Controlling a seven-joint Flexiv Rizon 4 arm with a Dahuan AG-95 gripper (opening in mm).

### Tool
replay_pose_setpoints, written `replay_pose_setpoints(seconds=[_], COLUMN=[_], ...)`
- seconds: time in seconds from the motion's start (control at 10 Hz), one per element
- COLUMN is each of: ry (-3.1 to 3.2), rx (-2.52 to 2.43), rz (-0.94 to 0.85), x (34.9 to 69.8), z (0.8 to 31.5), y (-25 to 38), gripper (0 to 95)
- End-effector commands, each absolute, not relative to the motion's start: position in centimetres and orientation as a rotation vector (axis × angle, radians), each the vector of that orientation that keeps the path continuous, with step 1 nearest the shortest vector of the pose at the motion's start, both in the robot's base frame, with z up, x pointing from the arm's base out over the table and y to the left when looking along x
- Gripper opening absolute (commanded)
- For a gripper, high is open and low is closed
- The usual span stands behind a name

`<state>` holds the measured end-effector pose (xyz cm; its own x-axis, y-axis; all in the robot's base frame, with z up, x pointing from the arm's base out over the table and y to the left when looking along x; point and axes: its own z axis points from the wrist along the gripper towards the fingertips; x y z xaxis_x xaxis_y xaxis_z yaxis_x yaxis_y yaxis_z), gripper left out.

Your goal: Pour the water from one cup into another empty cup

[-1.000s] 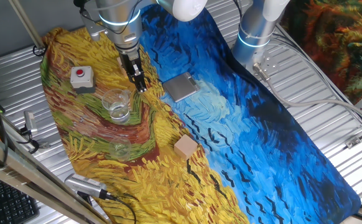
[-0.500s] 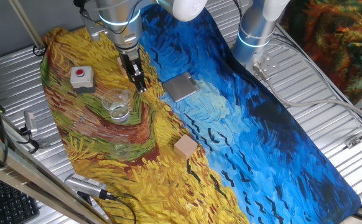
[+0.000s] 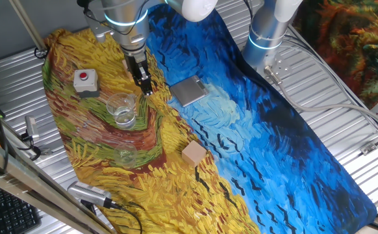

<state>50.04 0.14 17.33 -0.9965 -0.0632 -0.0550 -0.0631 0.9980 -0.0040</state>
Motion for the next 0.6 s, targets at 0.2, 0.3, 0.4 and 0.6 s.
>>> replay_pose_setpoints(seconds=[0.2,0.3,0.4,0.6], ry=[3.024,3.025,3.025,3.029], rx=[-0.184,-0.183,-0.185,-0.187], rz=[-0.007,-0.006,-0.006,-0.006], x=[50.08,50.08,50.08,50.1], z=[17.51,17.52,17.52,17.53], y=[0.2,0.2,0.2,0.21], gripper=[0.0,0.0,0.0,0.0])
